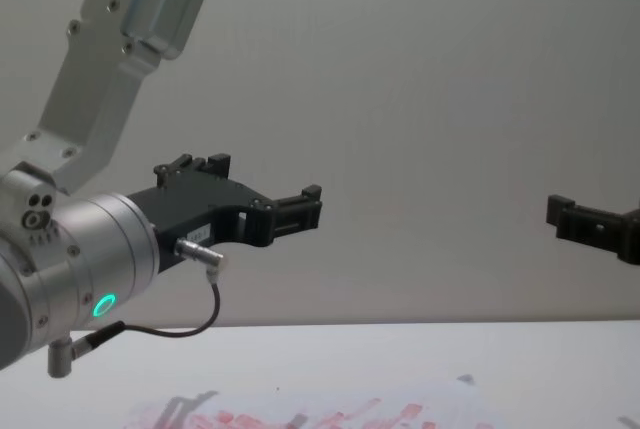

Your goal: Use the one hand to pick up the stamp and affix it onto the A4 paper.

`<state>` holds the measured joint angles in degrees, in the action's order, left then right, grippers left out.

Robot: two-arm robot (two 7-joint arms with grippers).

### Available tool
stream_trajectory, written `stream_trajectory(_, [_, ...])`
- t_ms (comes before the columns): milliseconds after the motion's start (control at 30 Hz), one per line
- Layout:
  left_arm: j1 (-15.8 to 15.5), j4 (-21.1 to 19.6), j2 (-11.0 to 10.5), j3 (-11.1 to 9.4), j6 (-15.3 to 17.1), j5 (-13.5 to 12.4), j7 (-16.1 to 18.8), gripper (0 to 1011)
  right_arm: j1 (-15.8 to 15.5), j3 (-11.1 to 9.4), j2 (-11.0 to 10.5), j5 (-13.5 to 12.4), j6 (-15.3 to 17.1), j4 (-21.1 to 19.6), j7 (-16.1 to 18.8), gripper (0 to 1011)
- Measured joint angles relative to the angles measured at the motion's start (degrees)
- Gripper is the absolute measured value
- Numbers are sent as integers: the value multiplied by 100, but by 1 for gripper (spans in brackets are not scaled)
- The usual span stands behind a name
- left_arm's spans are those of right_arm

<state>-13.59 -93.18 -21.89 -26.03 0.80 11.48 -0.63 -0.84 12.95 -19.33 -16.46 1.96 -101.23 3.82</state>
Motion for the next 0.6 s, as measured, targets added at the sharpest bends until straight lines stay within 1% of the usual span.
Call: stream_trajectory(600, [0, 0, 0, 0, 0, 0, 0, 1001, 0, -1, 0, 0, -2, 0, 1, 1001])
